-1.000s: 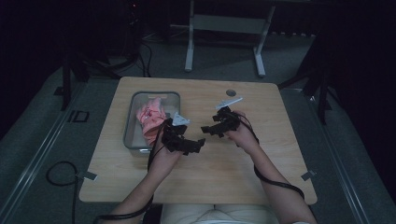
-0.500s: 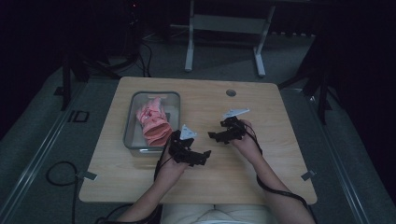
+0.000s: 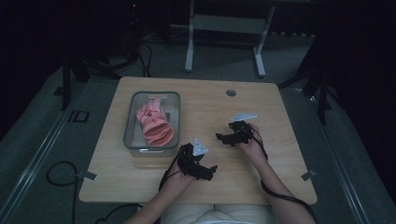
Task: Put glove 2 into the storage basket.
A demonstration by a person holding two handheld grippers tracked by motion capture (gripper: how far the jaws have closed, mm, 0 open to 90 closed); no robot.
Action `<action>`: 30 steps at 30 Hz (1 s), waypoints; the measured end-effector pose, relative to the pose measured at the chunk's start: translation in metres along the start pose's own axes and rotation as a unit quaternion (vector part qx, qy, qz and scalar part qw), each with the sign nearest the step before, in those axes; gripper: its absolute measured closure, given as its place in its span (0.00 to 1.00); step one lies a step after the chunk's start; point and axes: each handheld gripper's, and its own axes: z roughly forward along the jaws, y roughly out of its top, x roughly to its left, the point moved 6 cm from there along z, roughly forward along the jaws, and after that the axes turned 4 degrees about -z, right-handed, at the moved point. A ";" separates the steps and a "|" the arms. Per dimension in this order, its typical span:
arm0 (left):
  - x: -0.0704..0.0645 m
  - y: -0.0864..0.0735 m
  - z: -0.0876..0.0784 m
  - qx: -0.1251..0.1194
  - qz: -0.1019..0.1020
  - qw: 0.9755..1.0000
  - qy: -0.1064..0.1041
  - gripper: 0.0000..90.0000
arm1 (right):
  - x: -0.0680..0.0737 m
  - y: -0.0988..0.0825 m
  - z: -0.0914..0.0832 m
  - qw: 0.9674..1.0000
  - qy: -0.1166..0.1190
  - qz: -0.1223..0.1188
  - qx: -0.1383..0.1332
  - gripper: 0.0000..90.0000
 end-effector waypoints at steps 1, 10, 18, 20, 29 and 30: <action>-0.001 -0.002 0.002 0.003 -0.002 1.000 -0.003 0.02 | -0.001 -0.001 -0.001 1.000 -0.006 0.000 -0.002 0.18; -0.002 -0.012 0.010 0.002 0.011 1.000 0.022 0.02 | -0.019 -0.016 -0.011 0.998 -0.067 0.015 -0.013 0.18; 0.001 -0.016 0.010 -0.008 0.001 1.000 0.024 0.02 | -0.030 -0.024 -0.017 0.994 -0.101 0.026 -0.020 0.18; 0.001 -0.016 0.010 -0.013 -0.001 1.000 0.024 0.02 | -0.032 -0.027 -0.018 0.994 -0.102 0.029 -0.020 0.18; 0.002 -0.020 0.010 -0.023 -0.010 0.999 0.028 0.02 | -0.044 -0.036 -0.028 0.990 -0.131 0.043 -0.027 0.18; 0.003 -0.020 0.009 -0.024 -0.012 0.999 0.032 0.02 | -0.045 -0.037 -0.028 0.990 -0.132 0.044 -0.027 0.18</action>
